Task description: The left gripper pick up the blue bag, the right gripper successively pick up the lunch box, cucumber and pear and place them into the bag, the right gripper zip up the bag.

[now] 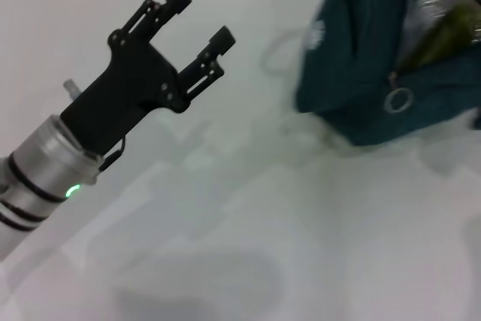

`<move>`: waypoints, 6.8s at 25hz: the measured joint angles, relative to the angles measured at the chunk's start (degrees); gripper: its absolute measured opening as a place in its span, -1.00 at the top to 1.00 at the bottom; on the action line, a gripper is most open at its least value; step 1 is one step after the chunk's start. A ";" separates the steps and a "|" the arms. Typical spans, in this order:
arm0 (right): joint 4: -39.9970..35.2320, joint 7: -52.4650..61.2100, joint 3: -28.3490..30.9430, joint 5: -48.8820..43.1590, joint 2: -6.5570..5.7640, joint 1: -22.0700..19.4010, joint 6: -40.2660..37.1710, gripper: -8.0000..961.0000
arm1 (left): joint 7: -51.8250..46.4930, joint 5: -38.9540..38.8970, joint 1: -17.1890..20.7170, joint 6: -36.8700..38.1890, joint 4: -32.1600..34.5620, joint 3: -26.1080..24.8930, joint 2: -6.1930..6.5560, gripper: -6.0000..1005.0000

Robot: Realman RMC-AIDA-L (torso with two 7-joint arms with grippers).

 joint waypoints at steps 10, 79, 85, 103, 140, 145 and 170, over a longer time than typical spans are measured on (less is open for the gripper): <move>7.44 14.33 -0.13 -13.85 -0.61 4.71 1.34 0.91 | -1.42 1.34 -4.03 -5.94 0.01 0.48 -0.01 -0.53; 16.30 31.19 -0.15 -44.53 -2.90 18.41 -12.09 0.25 | -2.86 -16.91 0.66 -7.36 8.84 0.39 0.42 -0.53; 18.63 29.77 -0.17 -34.95 -5.06 11.66 -17.47 -0.03 | -1.54 -16.88 0.07 -7.78 8.71 0.42 0.25 -0.53; 12.40 14.26 -0.10 9.62 -0.11 -4.28 -12.54 -0.05 | -1.94 -16.64 -0.77 -6.81 8.66 2.86 -0.02 -0.51; 15.51 22.22 -0.07 -49.00 0.25 1.31 0.99 0.31 | 0.76 -16.59 -4.31 -8.19 7.56 3.56 -0.29 -0.50; 13.42 19.95 -0.13 -48.46 0.21 2.31 3.73 0.35 | 1.39 -16.67 -4.20 -8.21 7.55 3.56 -0.28 -0.49; 5.64 -5.52 0.01 -22.84 0.23 2.57 3.29 0.86 | 3.88 -15.94 -2.55 -8.72 6.02 10.74 -0.12 -0.49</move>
